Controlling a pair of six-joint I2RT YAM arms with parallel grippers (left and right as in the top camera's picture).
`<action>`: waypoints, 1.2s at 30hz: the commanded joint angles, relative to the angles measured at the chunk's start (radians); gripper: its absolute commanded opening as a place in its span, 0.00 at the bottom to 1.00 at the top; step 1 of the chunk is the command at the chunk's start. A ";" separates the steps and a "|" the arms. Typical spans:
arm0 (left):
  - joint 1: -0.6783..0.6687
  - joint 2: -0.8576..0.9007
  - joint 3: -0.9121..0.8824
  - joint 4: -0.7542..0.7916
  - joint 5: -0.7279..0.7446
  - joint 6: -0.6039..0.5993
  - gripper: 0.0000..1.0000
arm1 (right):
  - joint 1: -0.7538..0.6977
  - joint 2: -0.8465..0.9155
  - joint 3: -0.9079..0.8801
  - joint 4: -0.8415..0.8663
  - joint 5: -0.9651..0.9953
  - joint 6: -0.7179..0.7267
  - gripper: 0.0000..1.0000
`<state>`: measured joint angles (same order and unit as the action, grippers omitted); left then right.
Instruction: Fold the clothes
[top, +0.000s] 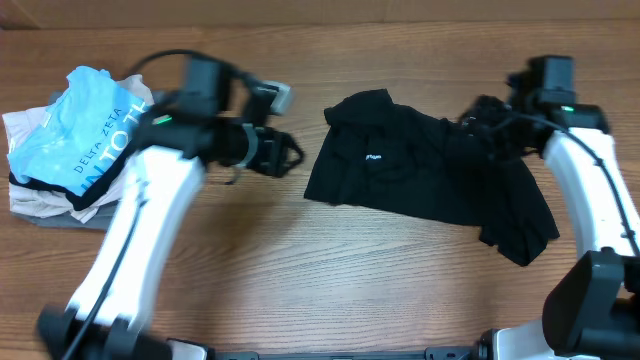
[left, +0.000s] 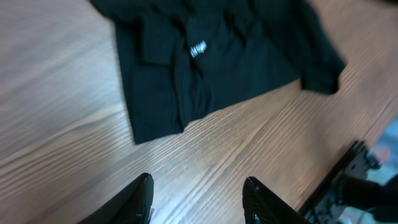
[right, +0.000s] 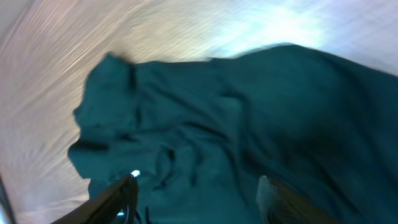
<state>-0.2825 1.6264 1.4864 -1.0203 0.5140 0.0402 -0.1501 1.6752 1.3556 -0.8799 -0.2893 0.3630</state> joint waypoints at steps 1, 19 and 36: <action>-0.076 0.136 0.014 0.046 -0.055 -0.025 0.49 | -0.051 -0.013 0.006 -0.039 -0.061 0.039 0.70; -0.133 0.561 0.014 0.126 -0.043 -0.040 0.22 | -0.016 0.035 -0.119 0.084 0.057 0.030 0.82; -0.045 0.559 0.014 -0.026 -0.178 -0.053 0.04 | 0.112 0.175 -0.237 0.279 0.546 0.129 0.31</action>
<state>-0.3630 2.1620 1.4929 -1.0336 0.4187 -0.0017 -0.0189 1.8442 1.1179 -0.6121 0.0628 0.3996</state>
